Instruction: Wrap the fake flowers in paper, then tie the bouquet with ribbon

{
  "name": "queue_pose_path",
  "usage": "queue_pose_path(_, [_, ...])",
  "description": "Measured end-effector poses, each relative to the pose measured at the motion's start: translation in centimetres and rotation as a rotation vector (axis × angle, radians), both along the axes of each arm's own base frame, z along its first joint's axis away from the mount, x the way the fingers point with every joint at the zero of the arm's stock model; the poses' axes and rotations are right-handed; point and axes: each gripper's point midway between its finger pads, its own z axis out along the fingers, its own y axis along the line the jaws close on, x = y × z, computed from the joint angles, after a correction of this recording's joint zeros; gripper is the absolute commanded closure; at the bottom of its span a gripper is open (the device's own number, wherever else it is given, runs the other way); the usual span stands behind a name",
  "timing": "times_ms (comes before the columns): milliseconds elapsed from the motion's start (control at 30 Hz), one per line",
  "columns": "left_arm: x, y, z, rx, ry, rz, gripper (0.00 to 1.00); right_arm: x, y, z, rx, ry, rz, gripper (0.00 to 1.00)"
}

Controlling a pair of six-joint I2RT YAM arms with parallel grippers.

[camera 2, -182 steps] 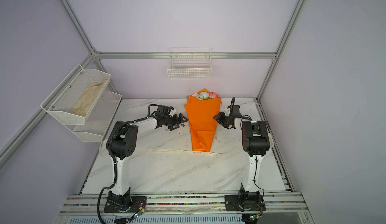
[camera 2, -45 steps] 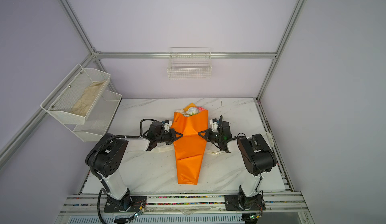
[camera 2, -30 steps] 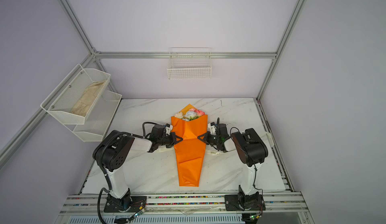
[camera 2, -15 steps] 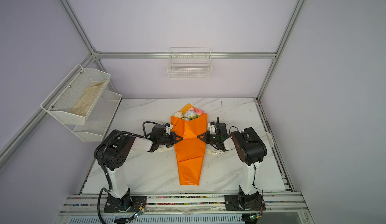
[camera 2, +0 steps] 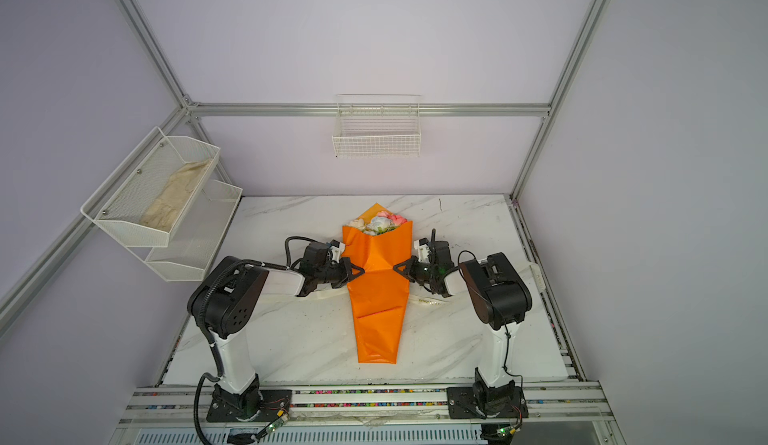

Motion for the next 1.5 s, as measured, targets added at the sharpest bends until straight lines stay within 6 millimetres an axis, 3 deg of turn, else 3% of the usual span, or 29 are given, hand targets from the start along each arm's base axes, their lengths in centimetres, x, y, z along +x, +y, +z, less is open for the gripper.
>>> queue_pose_path(33, [0.0, 0.0, -0.1, 0.0, 0.001, -0.001, 0.84, 0.0, 0.0, -0.1, -0.002, 0.002, -0.003, 0.93])
queue_pose_path(100, [0.1, 0.0, -0.4, 0.002, 0.012, 0.004, 0.83, 0.2, -0.2, -0.2, -0.011, 0.002, -0.016, 0.92])
queue_pose_path(167, [0.2, 0.3, -0.7, 0.007, 0.017, 0.008, 0.76, 0.6, -0.8, -0.4, -0.024, 0.0, -0.043, 0.93])
queue_pose_path(233, [0.5, 0.5, -0.5, 0.01, 0.007, 0.011, 0.94, 1.0, -1.3, -0.5, -0.033, 0.001, -0.062, 0.94])
queue_pose_path(600, [0.8, 0.7, -0.4, 0.03, 0.013, 0.008, 1.0, 1.3, -1.7, -0.4, -0.04, -0.003, -0.076, 0.95])
queue_pose_path(1500, [1.7, 0.5, 0.6, -0.007, -0.011, 0.037, 1.0, 2.5, -1.8, 0.8, -0.014, -0.006, -0.088, 0.93])
